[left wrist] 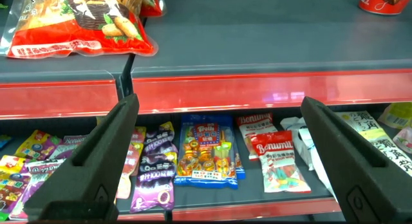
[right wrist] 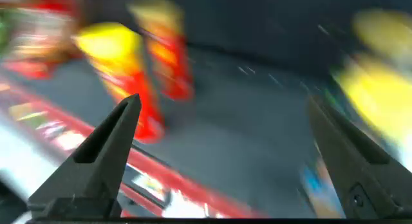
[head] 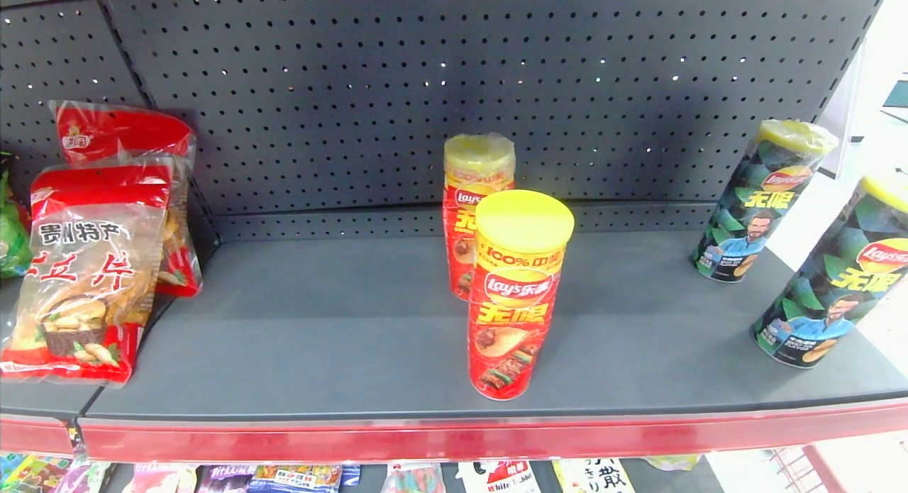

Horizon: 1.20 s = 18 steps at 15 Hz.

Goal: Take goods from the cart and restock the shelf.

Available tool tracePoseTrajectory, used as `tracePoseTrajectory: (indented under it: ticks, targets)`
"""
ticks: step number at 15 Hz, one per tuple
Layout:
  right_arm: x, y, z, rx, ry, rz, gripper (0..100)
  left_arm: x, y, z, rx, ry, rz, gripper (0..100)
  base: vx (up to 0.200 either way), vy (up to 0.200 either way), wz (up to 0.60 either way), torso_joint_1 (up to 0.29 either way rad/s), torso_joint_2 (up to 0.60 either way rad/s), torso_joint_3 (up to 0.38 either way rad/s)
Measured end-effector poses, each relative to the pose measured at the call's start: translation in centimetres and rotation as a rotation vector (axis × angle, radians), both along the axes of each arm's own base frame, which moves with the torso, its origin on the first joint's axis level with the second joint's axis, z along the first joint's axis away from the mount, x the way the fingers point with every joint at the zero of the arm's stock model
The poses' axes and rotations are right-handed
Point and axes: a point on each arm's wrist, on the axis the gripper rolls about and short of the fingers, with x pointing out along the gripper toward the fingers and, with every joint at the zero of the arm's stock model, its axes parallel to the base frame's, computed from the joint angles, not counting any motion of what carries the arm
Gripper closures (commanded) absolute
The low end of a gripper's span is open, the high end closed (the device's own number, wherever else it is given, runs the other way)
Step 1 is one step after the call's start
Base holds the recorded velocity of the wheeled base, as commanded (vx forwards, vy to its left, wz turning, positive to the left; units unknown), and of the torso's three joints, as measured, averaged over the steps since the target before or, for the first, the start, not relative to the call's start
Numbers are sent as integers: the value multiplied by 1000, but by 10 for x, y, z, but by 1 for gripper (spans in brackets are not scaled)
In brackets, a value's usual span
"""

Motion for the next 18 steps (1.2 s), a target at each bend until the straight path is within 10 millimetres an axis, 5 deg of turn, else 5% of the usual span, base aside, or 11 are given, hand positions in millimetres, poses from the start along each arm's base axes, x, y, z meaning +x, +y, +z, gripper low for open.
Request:
tracePoseTrajectory:
  ticks: [5,8,18]
  targets:
    - [-39,-7,-112,2,216,-200,0,0,0,0,0,0,0,0,0,0,0,0,0,0]
    - [-51,-13,-158,-22,227,-286,0,0,0,0,0,0,0,0,0,0,0,0,0,0]
    - [-51,-12,-191,-7,-8,-361,0,0,0,0,0,0,0,0,0,0,0,0,0,0]
